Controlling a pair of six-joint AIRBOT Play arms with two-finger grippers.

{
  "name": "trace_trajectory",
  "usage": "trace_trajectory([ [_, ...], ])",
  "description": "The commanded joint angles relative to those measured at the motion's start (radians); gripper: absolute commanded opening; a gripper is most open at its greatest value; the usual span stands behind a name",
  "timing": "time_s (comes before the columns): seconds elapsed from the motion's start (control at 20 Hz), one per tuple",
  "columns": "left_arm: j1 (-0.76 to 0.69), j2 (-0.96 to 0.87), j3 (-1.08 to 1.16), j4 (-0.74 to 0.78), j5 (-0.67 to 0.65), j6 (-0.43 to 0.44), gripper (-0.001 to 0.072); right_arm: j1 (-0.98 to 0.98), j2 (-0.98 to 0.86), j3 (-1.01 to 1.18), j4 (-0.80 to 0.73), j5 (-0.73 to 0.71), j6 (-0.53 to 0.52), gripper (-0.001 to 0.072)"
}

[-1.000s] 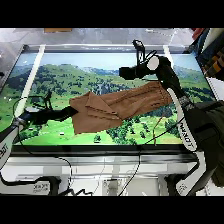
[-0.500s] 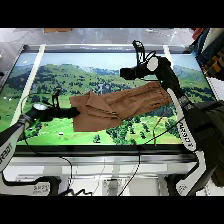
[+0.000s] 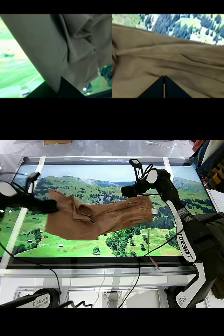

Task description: Fold the clothes and pants, and hang the long-sleeved shirts on hangers.

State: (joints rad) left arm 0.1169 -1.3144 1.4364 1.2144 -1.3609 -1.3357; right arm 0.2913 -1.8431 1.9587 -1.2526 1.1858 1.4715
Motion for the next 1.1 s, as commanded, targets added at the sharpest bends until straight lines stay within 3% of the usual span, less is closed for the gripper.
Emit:
trace_trajectory([
  [0.0, -0.001, 0.021, 0.151, 0.096, -0.217, -0.106, 0.0011, 0.011, -0.002, -0.001, 0.029, 0.093, -0.073, 0.0028],
  [0.2, -0.006, 0.036, 0.164, 0.074, -0.23, -0.143, 0.0013, 0.07, -0.037, -0.001, 0.103, 0.042, -0.097, 0.0028],
  [0.45, -0.006, 0.037, 0.164, 0.053, -0.226, -0.142, 0.0014, 0.277, -0.201, -0.001, 0.304, -0.175, -0.076, 0.0028],
  [0.8, -0.005, 0.037, 0.164, 0.052, -0.089, -0.138, 0.0015, 0.537, -0.327, 0.001, 0.305, -0.496, -0.021, 0.0026],
  [1.05, -0.011, 0.032, 0.164, -0.031, -0.032, -0.138, 0.0015, 0.565, -0.331, 0.003, 0.285, -0.545, -0.022, 0.0028],
])
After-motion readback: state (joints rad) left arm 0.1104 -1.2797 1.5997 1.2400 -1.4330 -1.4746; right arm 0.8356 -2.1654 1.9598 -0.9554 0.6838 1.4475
